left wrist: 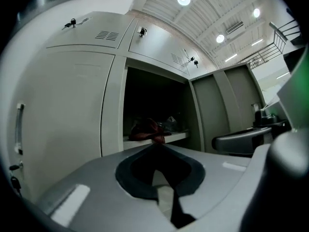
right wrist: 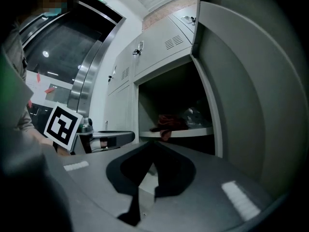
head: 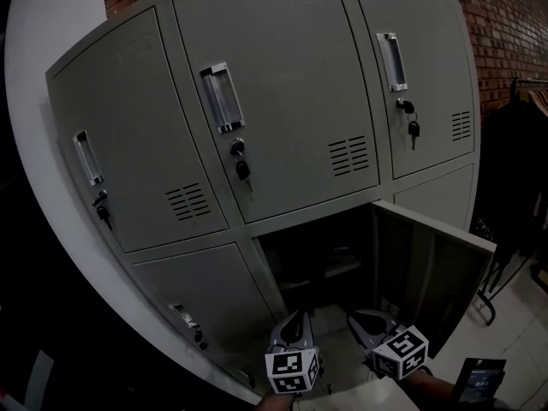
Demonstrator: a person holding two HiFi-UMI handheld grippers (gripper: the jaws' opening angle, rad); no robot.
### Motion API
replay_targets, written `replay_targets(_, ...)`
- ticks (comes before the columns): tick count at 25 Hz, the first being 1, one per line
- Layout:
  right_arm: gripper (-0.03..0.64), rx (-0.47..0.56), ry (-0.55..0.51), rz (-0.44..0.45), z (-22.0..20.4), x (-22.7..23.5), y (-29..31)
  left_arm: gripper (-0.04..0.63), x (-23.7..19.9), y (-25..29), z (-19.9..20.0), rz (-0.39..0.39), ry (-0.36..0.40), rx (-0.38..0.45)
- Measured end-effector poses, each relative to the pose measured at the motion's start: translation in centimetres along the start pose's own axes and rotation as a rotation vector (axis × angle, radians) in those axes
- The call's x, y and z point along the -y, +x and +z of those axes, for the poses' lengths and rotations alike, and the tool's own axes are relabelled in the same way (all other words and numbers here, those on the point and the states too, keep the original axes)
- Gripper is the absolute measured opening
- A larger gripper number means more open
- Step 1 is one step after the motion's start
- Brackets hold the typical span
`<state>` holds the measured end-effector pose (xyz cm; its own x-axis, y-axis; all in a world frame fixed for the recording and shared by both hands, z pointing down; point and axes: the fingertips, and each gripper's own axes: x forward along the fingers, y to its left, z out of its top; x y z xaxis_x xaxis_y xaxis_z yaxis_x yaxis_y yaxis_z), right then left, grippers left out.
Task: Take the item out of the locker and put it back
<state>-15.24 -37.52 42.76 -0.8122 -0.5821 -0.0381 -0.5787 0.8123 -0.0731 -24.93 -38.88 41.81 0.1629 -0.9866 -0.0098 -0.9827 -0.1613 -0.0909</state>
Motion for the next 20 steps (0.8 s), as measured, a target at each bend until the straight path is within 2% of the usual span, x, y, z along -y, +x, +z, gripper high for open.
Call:
replay_targets(6,-0.008,-0.011,-0.008,-0.029,-0.3,-1.0,-0.2,-0.005,0.2,-1.7,-1.3,-0.038,-0.013,-0.022)
replay_targets(10,-0.008,-0.009,-0.008,-0.027,-0.3,-1.7,-1.2,-0.005,1.0,-3.2,-1.4,-0.037,0.006,-0.021)
replay_targets(15,-0.008,0.004,-0.01,0.01,-0.1,-2.7,-4.3,-0.005,3.9,-6.1,-1.5,-0.009,0.009,-0.027)
replay_targets(20,-0.008,-0.015,0.001,0.058,-0.7,-3.6,-9.5,-0.005,8.3,-9.5,-2.0,0.034,-0.035,-0.036)
